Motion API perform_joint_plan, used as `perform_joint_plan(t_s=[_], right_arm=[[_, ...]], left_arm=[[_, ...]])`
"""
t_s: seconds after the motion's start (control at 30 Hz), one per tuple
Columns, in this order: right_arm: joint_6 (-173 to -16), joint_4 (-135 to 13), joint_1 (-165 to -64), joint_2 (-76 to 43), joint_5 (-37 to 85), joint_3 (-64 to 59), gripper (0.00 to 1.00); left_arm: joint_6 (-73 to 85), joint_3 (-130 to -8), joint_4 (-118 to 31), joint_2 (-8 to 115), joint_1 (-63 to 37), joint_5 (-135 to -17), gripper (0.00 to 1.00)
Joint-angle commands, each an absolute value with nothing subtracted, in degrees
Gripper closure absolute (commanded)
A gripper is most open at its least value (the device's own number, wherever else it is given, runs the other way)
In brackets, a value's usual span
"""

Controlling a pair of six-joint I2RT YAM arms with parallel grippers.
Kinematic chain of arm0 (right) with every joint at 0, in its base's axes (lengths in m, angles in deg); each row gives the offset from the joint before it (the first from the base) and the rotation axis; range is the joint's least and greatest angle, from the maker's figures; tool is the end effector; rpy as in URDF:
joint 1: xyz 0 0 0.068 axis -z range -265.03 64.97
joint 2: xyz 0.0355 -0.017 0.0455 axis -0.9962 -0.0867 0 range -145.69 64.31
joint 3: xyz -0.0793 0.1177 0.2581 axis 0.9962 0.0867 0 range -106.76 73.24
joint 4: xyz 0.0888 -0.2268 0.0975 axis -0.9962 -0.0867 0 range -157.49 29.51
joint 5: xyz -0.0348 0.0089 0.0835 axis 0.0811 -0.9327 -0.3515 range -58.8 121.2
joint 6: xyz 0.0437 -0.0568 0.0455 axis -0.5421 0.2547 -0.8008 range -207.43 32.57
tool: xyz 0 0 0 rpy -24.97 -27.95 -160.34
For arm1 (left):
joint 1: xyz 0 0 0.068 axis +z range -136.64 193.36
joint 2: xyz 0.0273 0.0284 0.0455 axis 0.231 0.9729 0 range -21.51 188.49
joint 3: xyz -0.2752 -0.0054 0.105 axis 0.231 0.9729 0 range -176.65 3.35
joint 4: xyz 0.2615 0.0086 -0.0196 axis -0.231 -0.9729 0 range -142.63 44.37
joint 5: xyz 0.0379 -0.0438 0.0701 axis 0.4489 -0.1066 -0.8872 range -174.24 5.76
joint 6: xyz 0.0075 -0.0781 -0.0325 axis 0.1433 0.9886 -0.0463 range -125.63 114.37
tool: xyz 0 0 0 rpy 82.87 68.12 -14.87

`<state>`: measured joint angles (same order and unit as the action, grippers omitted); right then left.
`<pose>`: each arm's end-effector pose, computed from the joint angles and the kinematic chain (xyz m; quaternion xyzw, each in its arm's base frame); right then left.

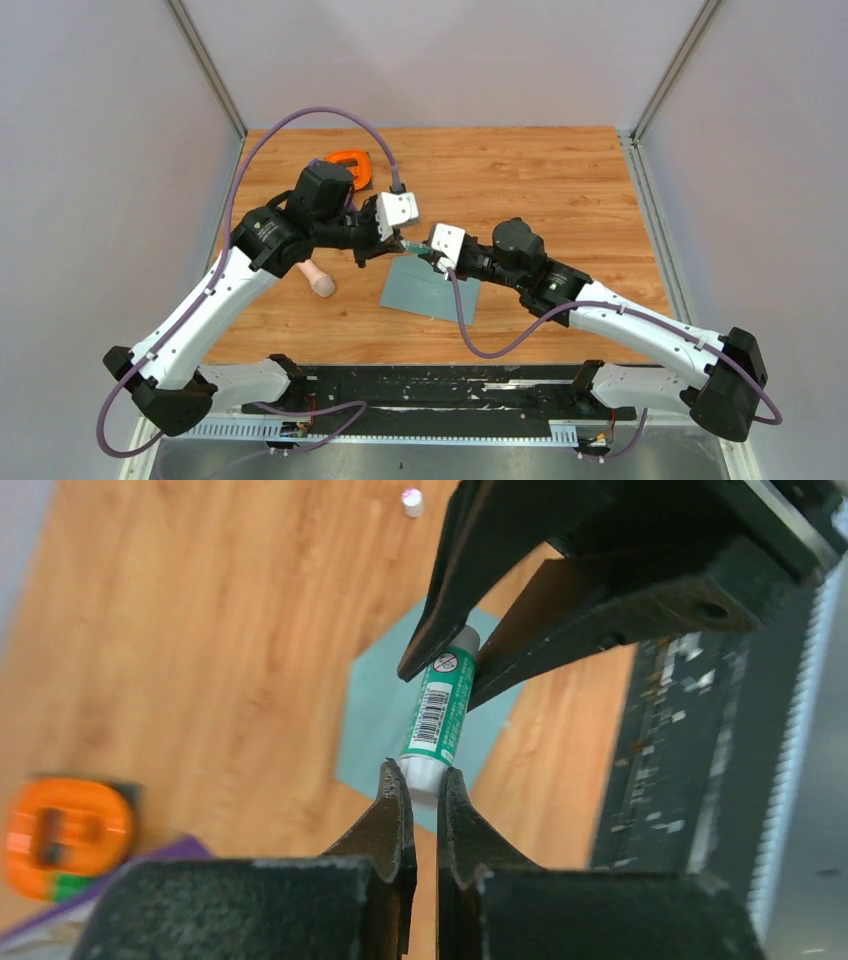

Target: Place the letter into the envelope and seal it

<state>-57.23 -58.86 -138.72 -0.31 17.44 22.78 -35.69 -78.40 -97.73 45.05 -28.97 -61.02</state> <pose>0.1594 0.2469 0.3385 -0.5734 0.5259 0.2179 0.5892 0.1589 -0.1845 0.4131 0.5900 0.6540 -0.2258 0.4160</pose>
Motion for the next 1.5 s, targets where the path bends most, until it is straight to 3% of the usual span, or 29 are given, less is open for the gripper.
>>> perform_joint_plan(t_s=[0.0,0.23,0.33,0.43,0.57,0.67,0.77,0.97,1.17,1.37,1.47], right_arm=[[-56.22,-51.27,-140.19,1.49,18.37,22.53,1.00],[-55.83,-51.08,-140.67,1.54,19.07,22.86,1.00],[-55.82,-51.17,-140.69,1.55,18.81,22.88,1.00],[-55.95,-51.05,-140.67,1.44,18.39,22.81,1.00],[-56.08,-50.82,-140.72,0.92,17.58,22.35,1.00],[-56.14,-50.67,-140.66,0.55,17.41,22.01,1.00],[-56.05,-50.64,-140.67,0.80,18.04,22.24,1.00],[-56.24,-50.73,-140.69,1.35,17.45,22.77,1.00],[-56.44,-51.84,-140.69,1.04,16.21,22.65,1.00],[-56.76,-51.87,-140.66,1.01,15.96,22.30,1.00],[-56.77,-52.09,-140.70,0.81,16.27,22.45,1.00]], left_arm=[[-5.45,-76.03,-92.49,45.68,-25.21,-45.68,1.00],[16.94,-69.28,-80.03,46.10,-20.53,-34.98,0.98],[14.98,-69.58,-80.65,46.12,-20.43,-35.03,0.78],[7.55,-72.02,-83.73,46.25,-20.41,-36.19,0.42],[-5.56,-75.46,-90.62,46.95,-20.54,-40.36,0.31],[-9.77,-75.97,-93.18,47.39,-21.14,-41.47,0.32],[-11.36,-76.32,-94.37,47.56,-21.27,-42.20,0.49],[-10.78,-77.22,-93.75,47.87,-21.30,-43.39,0.65],[-9.96,-77.63,-93.48,48.14,-21.29,-42.99,0.54],[-9.08,-78.77,-92.65,48.16,-21.25,-44.10,0.67],[-9.52,-79.28,-93.02,48.28,-21.28,-43.66,0.63]])
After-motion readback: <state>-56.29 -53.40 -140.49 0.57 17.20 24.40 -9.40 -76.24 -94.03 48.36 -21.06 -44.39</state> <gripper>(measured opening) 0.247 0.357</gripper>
